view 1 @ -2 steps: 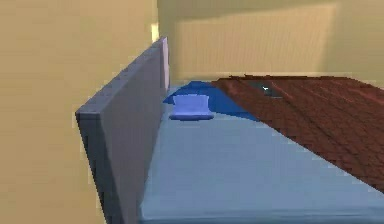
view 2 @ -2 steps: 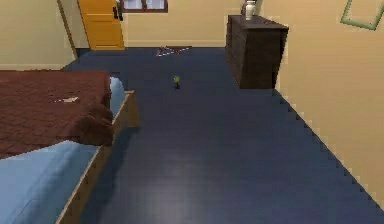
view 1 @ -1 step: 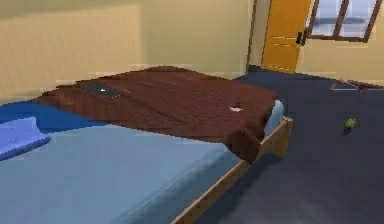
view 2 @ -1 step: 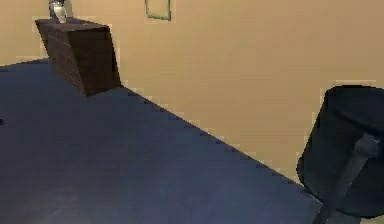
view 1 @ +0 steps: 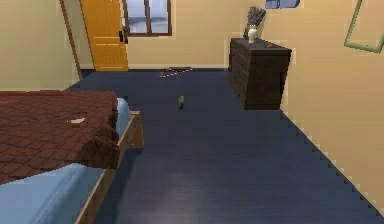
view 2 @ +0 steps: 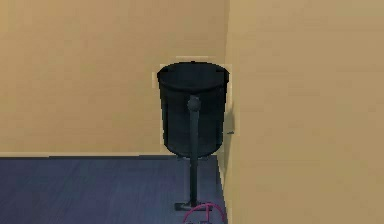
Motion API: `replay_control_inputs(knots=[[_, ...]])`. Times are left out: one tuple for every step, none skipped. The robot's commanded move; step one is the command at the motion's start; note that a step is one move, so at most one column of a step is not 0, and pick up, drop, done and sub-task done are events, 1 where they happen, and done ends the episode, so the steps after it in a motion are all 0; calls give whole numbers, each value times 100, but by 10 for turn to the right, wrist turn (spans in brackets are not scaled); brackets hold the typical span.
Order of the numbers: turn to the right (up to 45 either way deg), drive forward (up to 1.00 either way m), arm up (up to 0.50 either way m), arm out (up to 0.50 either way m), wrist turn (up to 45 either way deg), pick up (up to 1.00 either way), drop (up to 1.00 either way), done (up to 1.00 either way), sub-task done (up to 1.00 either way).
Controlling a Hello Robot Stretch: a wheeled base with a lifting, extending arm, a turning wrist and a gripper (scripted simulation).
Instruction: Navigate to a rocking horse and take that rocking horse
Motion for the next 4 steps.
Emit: replay_control_inputs(knots=[[0, 0, 10, 0, 0, 0, 0, 0, 0], [0, 0, 0, 24, 0, 0, 0, 0, 0], [0, 0, 0, 0, 450, 0, 0, 0, 0], [0, 0, 0, 0, 450, 0, 0, 0, 0]])
